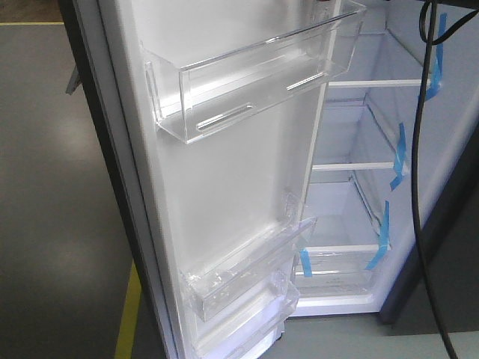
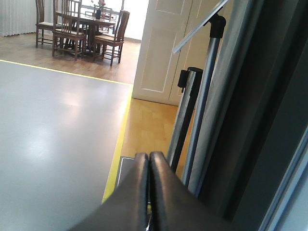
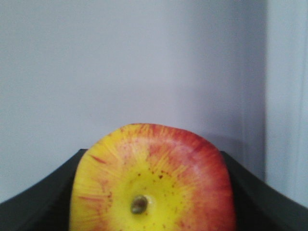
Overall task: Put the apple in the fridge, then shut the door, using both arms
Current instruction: 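Lower the apple into the top door bin and open the right gripper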
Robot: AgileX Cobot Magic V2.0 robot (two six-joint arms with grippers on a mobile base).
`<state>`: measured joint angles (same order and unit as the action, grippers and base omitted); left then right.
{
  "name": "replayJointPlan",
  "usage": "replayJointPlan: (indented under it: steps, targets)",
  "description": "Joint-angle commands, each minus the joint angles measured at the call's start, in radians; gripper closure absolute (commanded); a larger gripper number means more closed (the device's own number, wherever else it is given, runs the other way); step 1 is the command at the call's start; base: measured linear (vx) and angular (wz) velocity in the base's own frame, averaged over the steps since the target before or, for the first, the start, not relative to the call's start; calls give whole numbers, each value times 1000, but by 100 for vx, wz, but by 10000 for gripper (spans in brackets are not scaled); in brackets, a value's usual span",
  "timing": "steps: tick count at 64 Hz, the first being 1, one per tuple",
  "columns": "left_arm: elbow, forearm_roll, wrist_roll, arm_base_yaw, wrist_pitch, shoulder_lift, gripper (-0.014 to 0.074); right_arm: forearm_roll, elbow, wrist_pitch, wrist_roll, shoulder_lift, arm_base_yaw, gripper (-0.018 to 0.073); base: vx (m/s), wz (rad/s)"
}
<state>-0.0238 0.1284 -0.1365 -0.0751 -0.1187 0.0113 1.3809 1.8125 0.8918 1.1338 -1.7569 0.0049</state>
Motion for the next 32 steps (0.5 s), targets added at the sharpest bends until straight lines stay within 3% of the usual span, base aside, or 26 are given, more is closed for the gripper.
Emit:
replayJointPlan:
  steps: [1, 10, 32]
  targets:
    - [-29, 2, -9, 6, 80, 14, 602, 63, 33, -11, 11, 47, -1, 103, 0, 0]
    - [-29, 2, -9, 6, 80, 14, 602, 60, 33, -24, 9, 47, -1, 17, 0, 0]
    - [-29, 2, -9, 6, 80, 14, 602, 62, 33, -42, 9, 47, -1, 14, 0, 0]
